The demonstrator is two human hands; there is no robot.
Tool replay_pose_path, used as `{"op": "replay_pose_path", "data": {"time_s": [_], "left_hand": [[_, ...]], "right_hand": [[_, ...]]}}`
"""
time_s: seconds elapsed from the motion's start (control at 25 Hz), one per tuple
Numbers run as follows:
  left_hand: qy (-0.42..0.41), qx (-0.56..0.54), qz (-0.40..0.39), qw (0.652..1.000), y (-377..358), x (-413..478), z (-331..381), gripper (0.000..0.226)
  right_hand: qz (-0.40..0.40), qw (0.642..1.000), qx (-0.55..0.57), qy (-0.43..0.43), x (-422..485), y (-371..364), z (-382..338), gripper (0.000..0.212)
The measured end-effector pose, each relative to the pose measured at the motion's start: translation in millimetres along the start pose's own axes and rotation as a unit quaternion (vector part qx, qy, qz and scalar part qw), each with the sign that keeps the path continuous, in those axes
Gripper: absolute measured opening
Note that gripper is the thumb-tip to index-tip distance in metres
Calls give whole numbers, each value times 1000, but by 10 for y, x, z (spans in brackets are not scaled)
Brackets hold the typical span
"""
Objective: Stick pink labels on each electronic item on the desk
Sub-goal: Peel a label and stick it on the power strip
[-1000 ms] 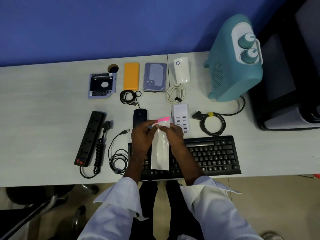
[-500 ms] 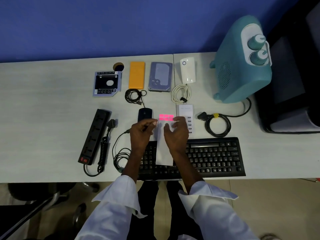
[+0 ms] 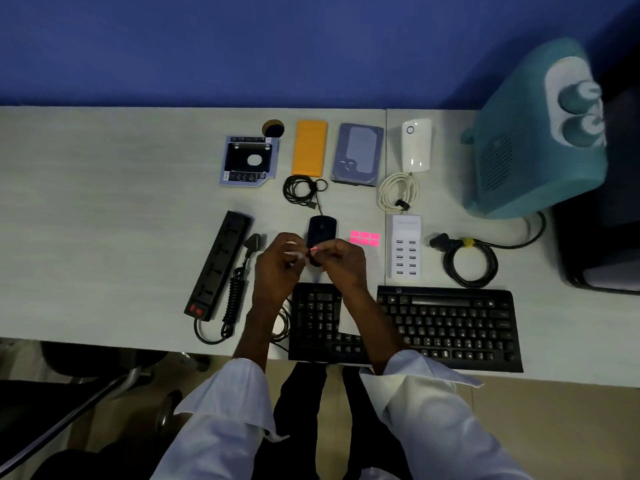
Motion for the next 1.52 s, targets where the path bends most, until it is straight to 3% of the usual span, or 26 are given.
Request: {"op": "replay_pose_path", "data": {"time_s": [0.08, 0.16, 0.2, 0.28, 0.52, 0.64, 0.72, 0.76, 0.8, 0.88, 1.04, 1.36, 1.52], "left_hand": [[-21, 117, 120, 986, 414, -81, -80, 31], [63, 297, 195, 933, 739, -147, -318, 55], [125, 355, 199, 905, 839, -165, -486, 69], [188, 400, 173, 880, 926, -153, -733, 86], [181, 389, 117, 896, 1038, 62, -964, 72], [158, 254, 71, 952, 1114, 139, -1050, 65], [209, -10, 25, 978, 1128, 176, -1159, 57], [243, -189, 0, 951, 1075, 171, -1148, 59], [270, -341, -30, 900, 991, 147, -1104, 63], [277, -505, -85, 813, 847, 94, -960, 71], [284, -577, -98, 760, 700, 2, -849, 57], [322, -581, -21, 747, 674, -110, -645, 46], [343, -561, 11, 754, 699, -142, -651, 38]], "right_hand": [[-11, 1000, 5, -12, 12, -153, -3, 6], [-34, 999, 16, -23, 4, -295, -10, 8], [-43, 999, 22, -24, 5, -366, -3, 9], [-57, 998, 29, -26, 6, -514, 25, 9], [-83, 994, 50, -51, -32, -865, 19, 9], [-84, 993, 47, -75, 9, -964, 32, 11], [-88, 991, 58, -78, 31, -1037, 9, 13], [-91, 991, 64, -75, 34, -1080, -14, 14], [-94, 991, 69, -71, 33, -1121, -50, 15], [-105, 988, 101, -58, 15, -1211, -139, 17], [-150, 973, 169, -54, 1, -1453, -199, 13], [-104, 989, 96, -45, 19, -1467, -145, 15], [-51, 997, 58, 20, 35, -1458, -181, 8]]}}
Point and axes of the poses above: each hand's wrist, its own x-axis towards the middle knuckle, its own y-axis out of the back of the hand, z = x × y, the point moved 8 cm from there along x, towards the middle knuckle, and after that the axes turned 6 degrees about -z, right-handed, at the moved point
